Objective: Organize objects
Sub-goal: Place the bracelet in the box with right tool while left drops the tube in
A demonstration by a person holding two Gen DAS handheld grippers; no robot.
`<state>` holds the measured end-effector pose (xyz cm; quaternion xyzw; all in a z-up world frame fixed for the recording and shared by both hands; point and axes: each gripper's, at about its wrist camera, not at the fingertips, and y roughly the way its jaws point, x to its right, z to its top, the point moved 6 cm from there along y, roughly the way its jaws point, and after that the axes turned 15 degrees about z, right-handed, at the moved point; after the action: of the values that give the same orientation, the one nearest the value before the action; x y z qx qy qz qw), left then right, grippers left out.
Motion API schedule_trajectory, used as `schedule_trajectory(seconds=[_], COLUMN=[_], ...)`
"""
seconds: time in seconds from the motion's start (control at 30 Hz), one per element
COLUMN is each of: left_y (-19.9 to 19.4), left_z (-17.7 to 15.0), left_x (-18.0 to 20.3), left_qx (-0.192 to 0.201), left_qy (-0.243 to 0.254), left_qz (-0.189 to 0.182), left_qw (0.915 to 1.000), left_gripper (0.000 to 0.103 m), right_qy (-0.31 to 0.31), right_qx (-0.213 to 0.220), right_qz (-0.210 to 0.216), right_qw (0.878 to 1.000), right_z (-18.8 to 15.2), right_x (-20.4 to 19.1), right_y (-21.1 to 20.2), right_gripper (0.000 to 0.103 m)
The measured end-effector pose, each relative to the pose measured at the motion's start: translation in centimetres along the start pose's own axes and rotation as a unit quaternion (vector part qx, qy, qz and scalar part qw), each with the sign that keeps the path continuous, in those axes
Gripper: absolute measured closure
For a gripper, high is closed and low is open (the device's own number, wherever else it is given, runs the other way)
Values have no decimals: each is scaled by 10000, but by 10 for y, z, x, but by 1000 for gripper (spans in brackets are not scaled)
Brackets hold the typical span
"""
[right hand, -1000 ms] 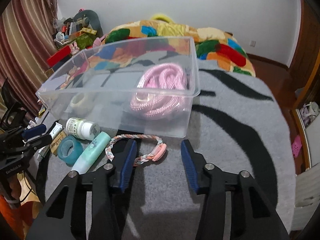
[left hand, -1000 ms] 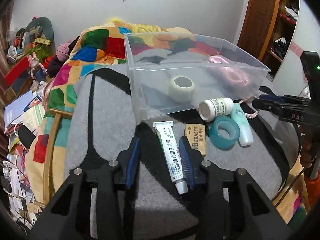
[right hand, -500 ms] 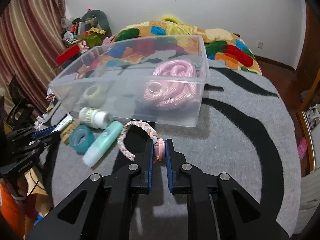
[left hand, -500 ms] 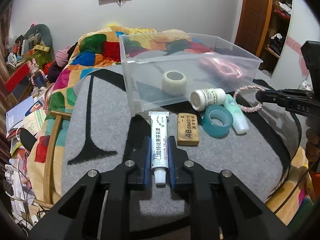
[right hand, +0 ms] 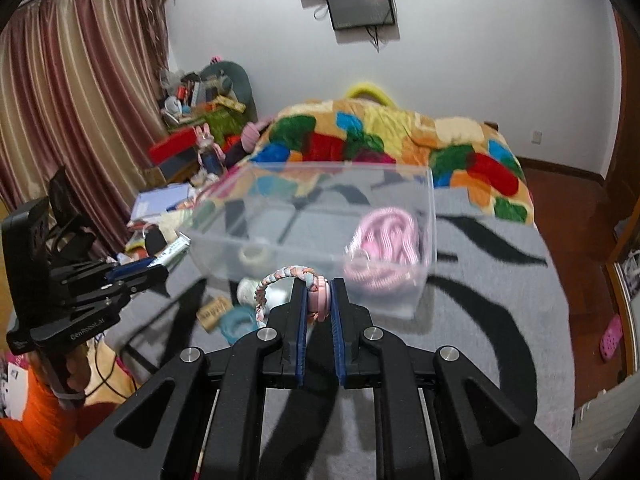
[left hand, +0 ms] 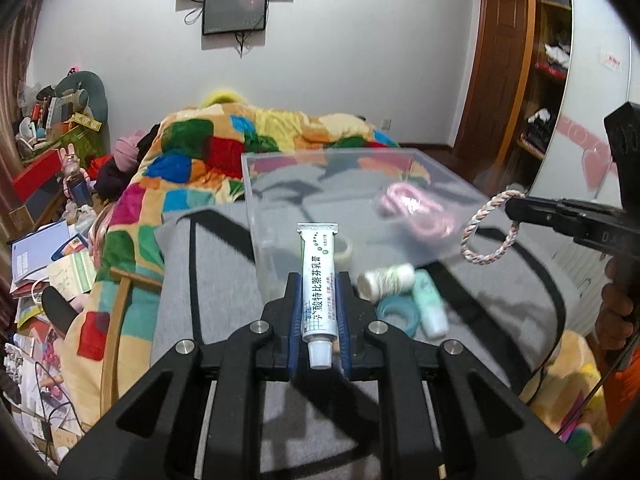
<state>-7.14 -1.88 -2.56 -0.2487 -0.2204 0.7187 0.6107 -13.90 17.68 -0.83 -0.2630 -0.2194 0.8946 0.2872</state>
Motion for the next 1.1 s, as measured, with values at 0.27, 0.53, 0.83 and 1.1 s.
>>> schedule_trajectory(seconds=[0.27,0.53,0.83,1.1], left_y=[6,34,77,84], left_z=[35,58,63,59], left_x=[0,-2,2,5], left_qx=[209,102,-331,-447], left_qy=[-138,-270,-352,-326], left_qz=[2,16,19,-129], left_qw=[9997,9996,9988,9984], left_gripper=[88,88,88,85], right_qy=[-9,235,483,303], right_qx=[231,174,-397,-893], right_qz=[-64,-92,-83,-147], right_qw=[9997,9995,9980,9954], right_z=[30,51,43,26], right_x=[1,20,38,34], right_y=[7,41,94,104], right_gripper=[93,93,93,68])
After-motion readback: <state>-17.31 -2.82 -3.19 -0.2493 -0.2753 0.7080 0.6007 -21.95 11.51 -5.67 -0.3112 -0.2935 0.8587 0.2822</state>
